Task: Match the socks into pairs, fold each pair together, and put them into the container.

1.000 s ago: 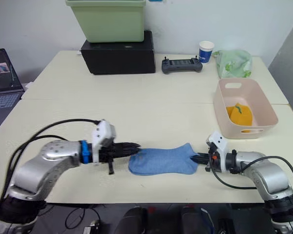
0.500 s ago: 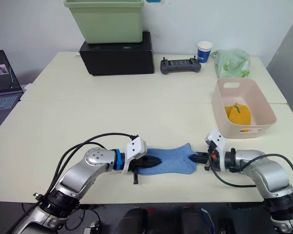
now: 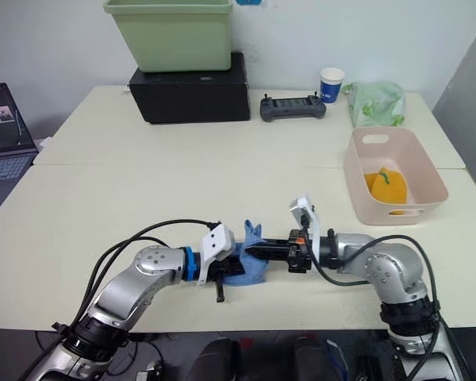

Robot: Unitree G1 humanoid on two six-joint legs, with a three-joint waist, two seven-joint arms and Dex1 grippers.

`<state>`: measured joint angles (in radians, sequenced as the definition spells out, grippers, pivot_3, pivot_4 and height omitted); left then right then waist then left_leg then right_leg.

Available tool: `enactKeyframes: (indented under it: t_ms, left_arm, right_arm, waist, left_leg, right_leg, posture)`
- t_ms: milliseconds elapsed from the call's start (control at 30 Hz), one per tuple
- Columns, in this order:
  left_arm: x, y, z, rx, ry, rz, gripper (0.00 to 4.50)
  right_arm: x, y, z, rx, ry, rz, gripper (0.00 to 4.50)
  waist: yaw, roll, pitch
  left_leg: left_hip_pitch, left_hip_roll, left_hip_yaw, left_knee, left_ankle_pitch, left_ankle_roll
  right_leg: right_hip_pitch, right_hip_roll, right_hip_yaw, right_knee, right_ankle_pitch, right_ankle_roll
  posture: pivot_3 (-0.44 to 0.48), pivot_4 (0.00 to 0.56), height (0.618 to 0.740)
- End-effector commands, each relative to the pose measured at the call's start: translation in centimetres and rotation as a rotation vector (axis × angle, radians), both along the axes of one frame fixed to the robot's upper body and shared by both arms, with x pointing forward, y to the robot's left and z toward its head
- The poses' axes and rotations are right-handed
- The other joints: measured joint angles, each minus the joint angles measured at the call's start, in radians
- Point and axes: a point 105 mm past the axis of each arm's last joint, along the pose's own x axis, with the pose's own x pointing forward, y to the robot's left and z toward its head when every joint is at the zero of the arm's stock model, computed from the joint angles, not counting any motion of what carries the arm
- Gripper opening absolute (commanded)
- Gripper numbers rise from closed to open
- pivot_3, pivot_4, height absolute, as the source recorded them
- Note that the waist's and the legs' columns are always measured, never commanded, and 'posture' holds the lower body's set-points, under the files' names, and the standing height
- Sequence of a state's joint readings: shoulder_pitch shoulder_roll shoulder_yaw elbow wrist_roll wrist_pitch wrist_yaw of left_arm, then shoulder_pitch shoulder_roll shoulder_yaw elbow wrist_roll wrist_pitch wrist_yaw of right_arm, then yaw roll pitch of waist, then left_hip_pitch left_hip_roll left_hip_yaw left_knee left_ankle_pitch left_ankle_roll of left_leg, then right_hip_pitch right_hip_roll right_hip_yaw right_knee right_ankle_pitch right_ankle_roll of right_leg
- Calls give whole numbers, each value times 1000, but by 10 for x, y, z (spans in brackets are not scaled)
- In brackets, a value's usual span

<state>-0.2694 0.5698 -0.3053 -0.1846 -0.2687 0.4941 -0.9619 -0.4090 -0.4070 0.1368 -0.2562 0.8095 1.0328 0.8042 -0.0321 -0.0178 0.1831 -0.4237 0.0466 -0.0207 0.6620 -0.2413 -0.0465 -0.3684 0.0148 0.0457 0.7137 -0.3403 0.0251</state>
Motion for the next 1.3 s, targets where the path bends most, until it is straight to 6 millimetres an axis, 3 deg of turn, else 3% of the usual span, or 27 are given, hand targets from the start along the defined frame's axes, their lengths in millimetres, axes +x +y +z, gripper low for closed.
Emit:
enactKeyframes:
  t_ms: [33, 100, 133, 200, 367, 500, 600, 667, 733, 867, 900, 1100, 1200, 1300]
  left_arm:
    - [1, 19, -3, 29, 56, 74, 62]
    - [3, 26, 1, 33, 52, 100, 62]
    - [2, 30, 4, 31, 62, 108, 0]
    - [1, 40, 16, 13, 76, 118, 0]
    - [5, 52, 37, -70, 118, 160, 0]
    - [6, 74, 46, -70, 135, 201, 0]
    - [7, 91, 53, -37, 113, 220, 0]
    - [12, 107, 69, -15, 59, 250, 0]
    - [13, 113, 82, -1, 14, 236, 0]
    - [4, 85, 94, -47, -2, 103, 0]
    - [-1, 76, 91, -54, 10, 65, 0]
    - [-7, 44, 59, -13, 25, -16, 0]
    - [1, 45, 37, 43, 21, 27, 0]
    - [4, 61, 11, 151, 24, 60, 0]
  right_arm:
    - [2, 5, 10, 29, -48, 15, 0]
    - [2, 7, 11, 34, -51, 18, 0]
    - [2, 8, 12, 40, -54, 22, 423]
    - [0, 13, 17, 70, -50, 37, 729]
    - [-7, 22, 32, 153, -22, 86, 2371]
    - [-13, 19, 47, 209, 11, 128, 2371]
    - [-6, 15, 41, 139, -41, 73, 2371]
    - [9, 7, 26, 50, -109, -24, 2371]
    - [13, 2, 17, -14, -185, -38, 1775]
    - [18, 5, -6, -178, -379, -10, 359]
    - [16, 8, -11, -208, -417, 23, 41]
    - [11, 14, -27, -243, -445, 97, 41]
    - [13, 7, -31, -261, -431, 81, 41]
    - [15, -4, -22, -238, -380, 25, 41]
  waist:
    - [0, 0, 0]
    - [-1, 0, 0]
    - [-1, 0, 0]
    - [-3, 0, 0]
    - [-1, 0, 0]
    - [-1, -1, 1]
    - [-1, 0, 1]
    - [-1, 0, 1]
    - [0, -1, 1]
    - [0, 0, 1]
    - [0, 0, 1]
    - [0, -1, 1]
    - [1, -1, 1]
    - [2, 0, 1]
  left_leg:
    - [0, 0, 0, 0, 0, 0]
    - [0, 0, 0, 0, 0, 0]
    - [0, 0, 0, 0, 0, 0]
    - [0, 1, 0, 0, 0, 0]
    - [-1, 1, -1, 0, 0, 0]
    - [-2, 1, 0, 0, 0, 0]
    - [-2, 1, 0, -1, 0, 0]
    - [-2, 1, 0, -1, 0, 0]
    - [-2, 1, 0, -1, 0, 0]
    - [-2, 0, 1, -1, 0, 0]
    - [-2, 0, 2, -1, 0, 0]
    - [-3, 1, 1, 0, 0, 0]
    - [-3, 0, 1, 0, 0, 0]
    - [-3, 0, 1, 0, 0, 0]
  right_leg:
    - [0, 0, 0, 0, 0, 0]
    - [0, 0, 0, 0, 0, 0]
    - [-1, 0, 0, 1, 0, 0]
    - [-1, 0, 0, 1, 0, 0]
    - [-2, 0, -1, 1, 0, 0]
    - [-2, 0, -1, 0, 0, 0]
    - [-2, 0, -1, 1, 0, 0]
    - [-3, 0, -1, 0, 0, 0]
    - [-3, 0, -1, 0, 0, 0]
    - [-4, 0, 0, 0, 0, 0]
    - [-4, -1, 0, 0, 0, 0]
    - [-4, 0, 0, 0, 0, 0]
    - [-4, 0, 0, 0, 0, 0]
    - [-4, 0, 0, 0, 0, 0]
  posture:
    - [0, 150, 740]
    - [0, 150, 740]
    - [0, 150, 740]
    - [0, 150, 740]
    - [0, 150, 740]
    - [0, 150, 740]
    - [0, 150, 740]
    - [0, 150, 740]
    - [0, 150, 740]
    - [0, 150, 740]
    - [0, 150, 740]
    - [0, 150, 740]
    - [0, 150, 740]
    - [0, 150, 740]
